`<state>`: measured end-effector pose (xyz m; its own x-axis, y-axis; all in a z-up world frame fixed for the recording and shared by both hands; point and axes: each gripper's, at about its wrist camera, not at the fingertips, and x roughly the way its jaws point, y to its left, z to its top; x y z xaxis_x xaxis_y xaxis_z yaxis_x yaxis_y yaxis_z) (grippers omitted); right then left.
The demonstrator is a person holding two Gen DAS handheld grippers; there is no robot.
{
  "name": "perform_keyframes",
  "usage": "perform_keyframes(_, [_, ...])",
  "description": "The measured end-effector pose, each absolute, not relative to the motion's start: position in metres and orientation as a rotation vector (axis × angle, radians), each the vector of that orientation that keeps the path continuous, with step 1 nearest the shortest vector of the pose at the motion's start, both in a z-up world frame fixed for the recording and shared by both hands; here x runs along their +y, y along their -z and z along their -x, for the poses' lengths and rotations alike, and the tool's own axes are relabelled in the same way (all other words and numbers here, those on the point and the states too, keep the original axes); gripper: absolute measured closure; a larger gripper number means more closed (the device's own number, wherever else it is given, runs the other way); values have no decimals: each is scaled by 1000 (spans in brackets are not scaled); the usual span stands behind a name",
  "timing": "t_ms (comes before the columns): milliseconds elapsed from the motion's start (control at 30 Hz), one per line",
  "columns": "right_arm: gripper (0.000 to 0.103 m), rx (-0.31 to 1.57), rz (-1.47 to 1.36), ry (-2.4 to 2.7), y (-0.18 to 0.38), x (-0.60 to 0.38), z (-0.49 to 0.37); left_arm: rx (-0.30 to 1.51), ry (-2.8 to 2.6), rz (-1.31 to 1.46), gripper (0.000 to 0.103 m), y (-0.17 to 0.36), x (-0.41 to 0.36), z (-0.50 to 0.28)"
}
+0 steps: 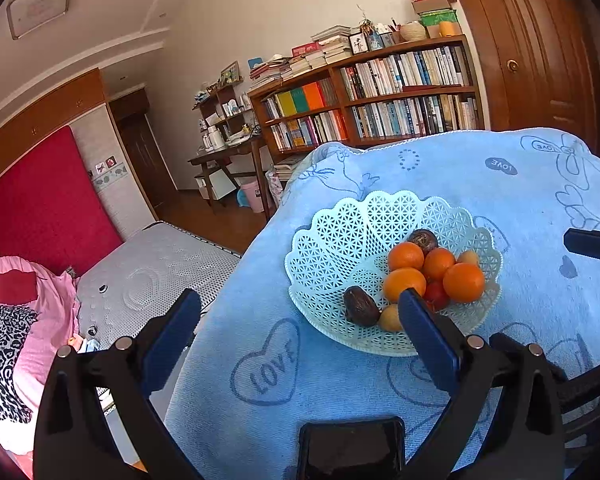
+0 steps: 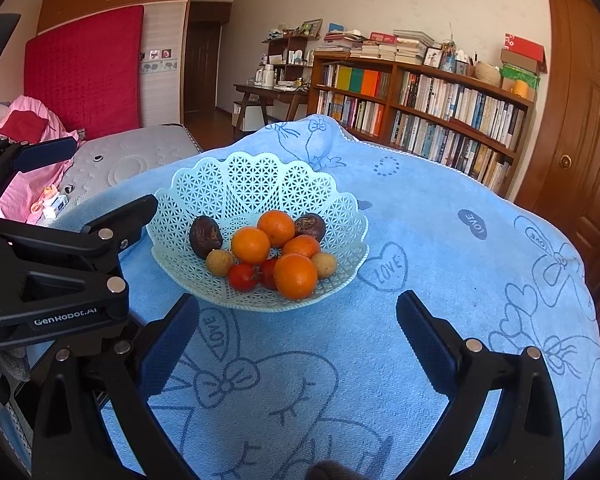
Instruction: Organize fruits
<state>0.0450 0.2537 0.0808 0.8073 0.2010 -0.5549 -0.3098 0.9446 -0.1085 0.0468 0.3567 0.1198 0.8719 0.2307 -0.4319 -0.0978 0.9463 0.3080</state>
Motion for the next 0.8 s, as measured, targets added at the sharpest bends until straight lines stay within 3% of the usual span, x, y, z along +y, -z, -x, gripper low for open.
perform_keyframes(800, [5, 571, 189, -277, -79, 255, -47, 484, -172, -285, 3, -121, 356, -47])
